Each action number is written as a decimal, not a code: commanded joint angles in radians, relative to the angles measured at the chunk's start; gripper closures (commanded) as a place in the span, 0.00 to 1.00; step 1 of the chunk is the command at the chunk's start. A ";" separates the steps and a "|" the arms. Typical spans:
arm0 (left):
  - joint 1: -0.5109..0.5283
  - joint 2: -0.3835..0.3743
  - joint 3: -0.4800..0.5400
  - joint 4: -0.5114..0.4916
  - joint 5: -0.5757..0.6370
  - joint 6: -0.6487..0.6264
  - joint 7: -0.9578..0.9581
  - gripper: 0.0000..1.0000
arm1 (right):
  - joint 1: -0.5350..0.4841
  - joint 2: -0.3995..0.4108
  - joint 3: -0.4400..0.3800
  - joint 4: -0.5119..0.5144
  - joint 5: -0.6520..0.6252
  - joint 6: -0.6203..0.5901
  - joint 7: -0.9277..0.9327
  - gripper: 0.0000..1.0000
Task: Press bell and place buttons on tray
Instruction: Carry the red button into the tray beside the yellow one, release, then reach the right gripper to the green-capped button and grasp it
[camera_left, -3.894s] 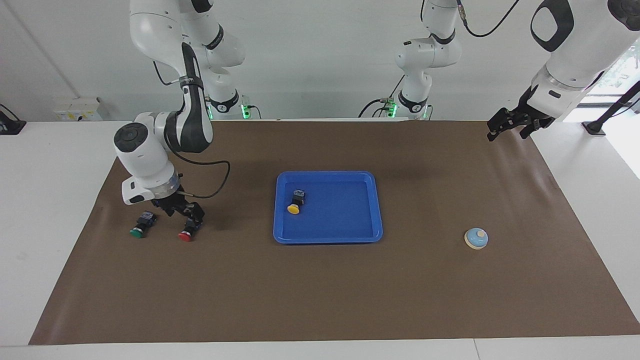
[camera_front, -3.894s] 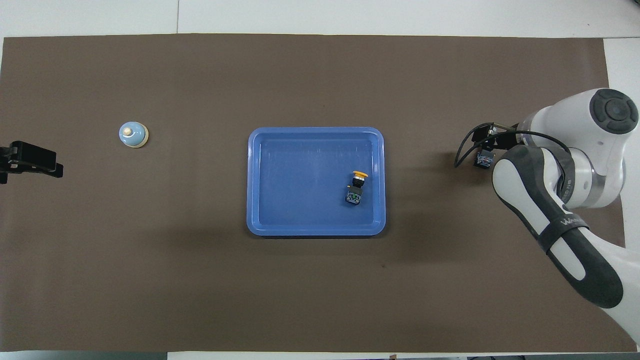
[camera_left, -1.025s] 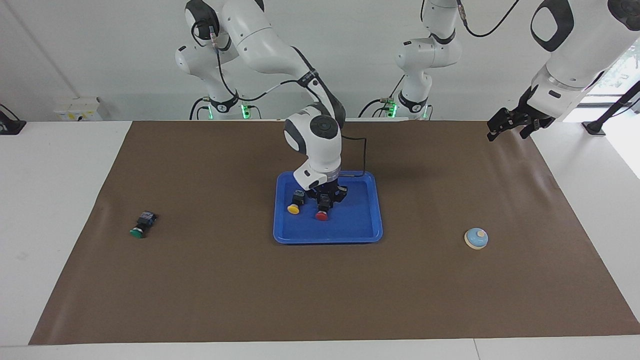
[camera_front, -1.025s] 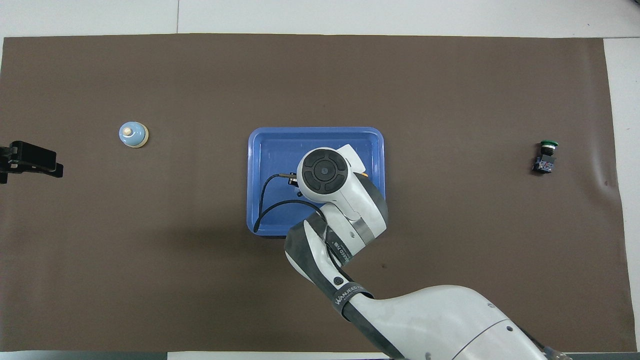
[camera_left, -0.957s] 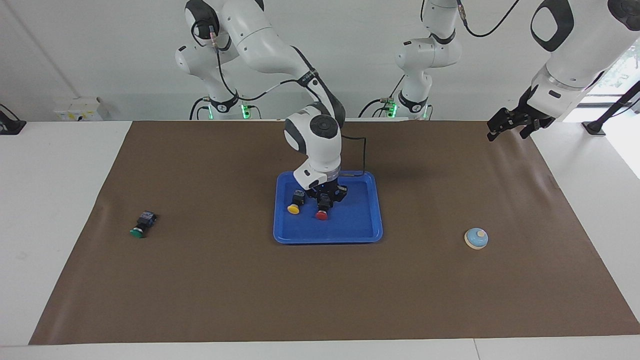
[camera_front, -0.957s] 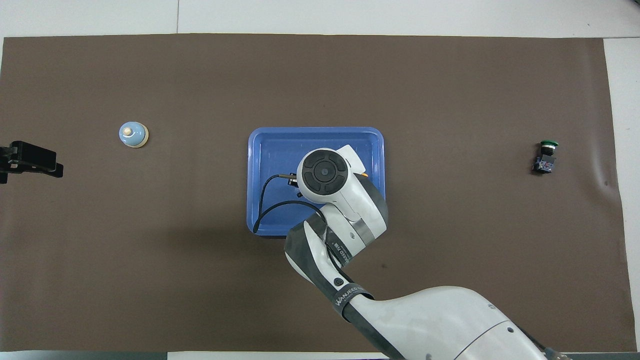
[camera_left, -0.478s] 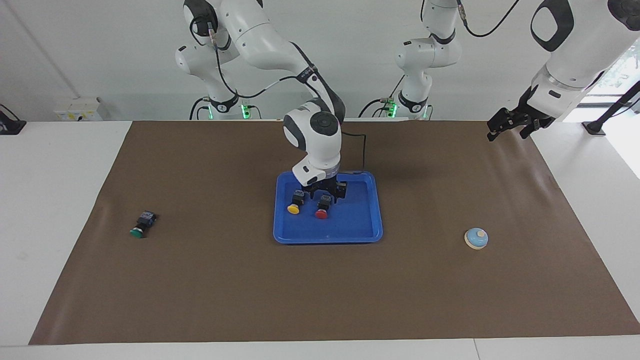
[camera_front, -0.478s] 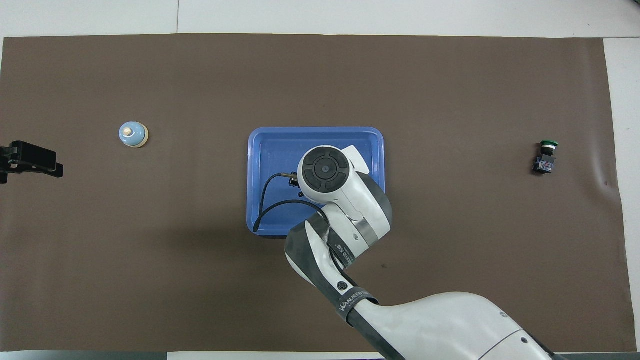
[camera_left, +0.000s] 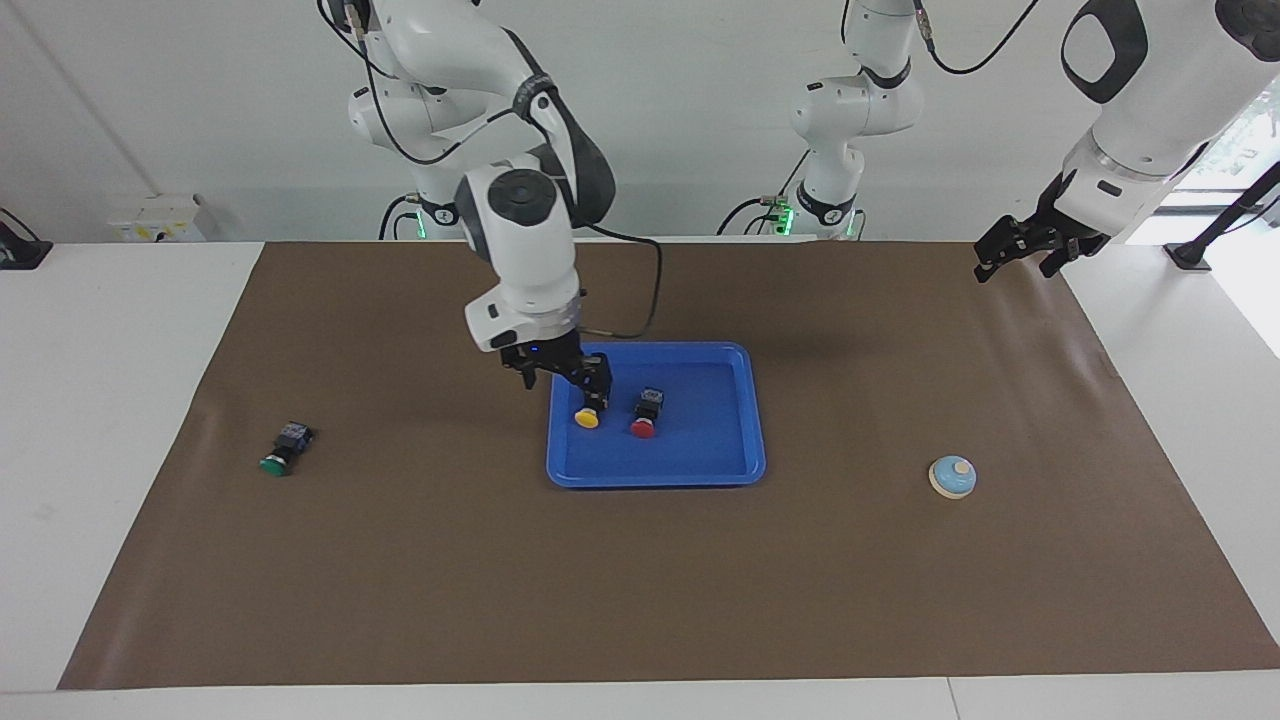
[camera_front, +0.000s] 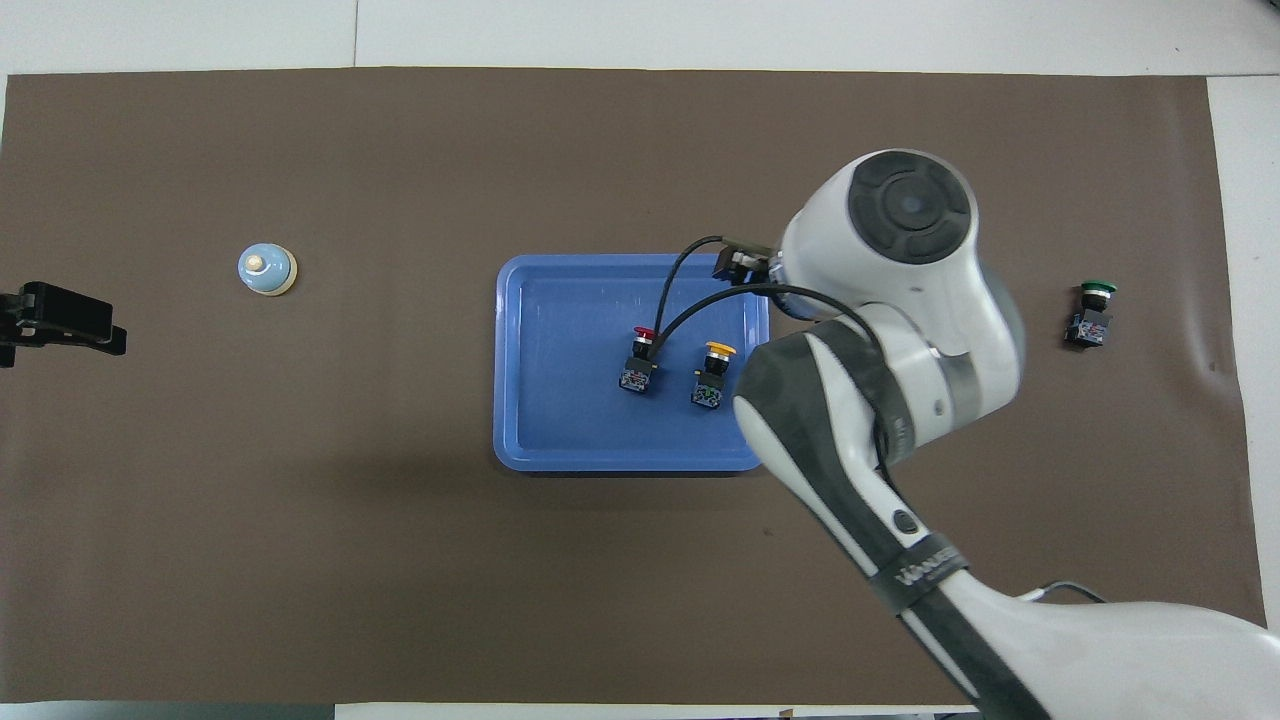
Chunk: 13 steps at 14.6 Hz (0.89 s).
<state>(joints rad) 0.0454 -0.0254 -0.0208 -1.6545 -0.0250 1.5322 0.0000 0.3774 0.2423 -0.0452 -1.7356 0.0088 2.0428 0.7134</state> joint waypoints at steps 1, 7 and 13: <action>0.002 -0.010 -0.001 0.001 0.013 0.000 -0.009 0.00 | -0.154 -0.015 0.013 -0.021 -0.007 -0.013 -0.180 0.00; 0.001 -0.010 -0.001 0.001 0.013 0.000 -0.011 0.00 | -0.429 -0.015 0.011 -0.071 -0.047 0.005 -0.513 0.00; 0.002 -0.010 -0.001 0.001 0.014 0.000 -0.011 0.00 | -0.558 0.032 0.013 -0.200 -0.047 0.252 -0.646 0.00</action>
<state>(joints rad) 0.0454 -0.0254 -0.0208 -1.6545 -0.0250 1.5322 -0.0001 -0.1560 0.2578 -0.0495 -1.8908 -0.0252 2.2151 0.0959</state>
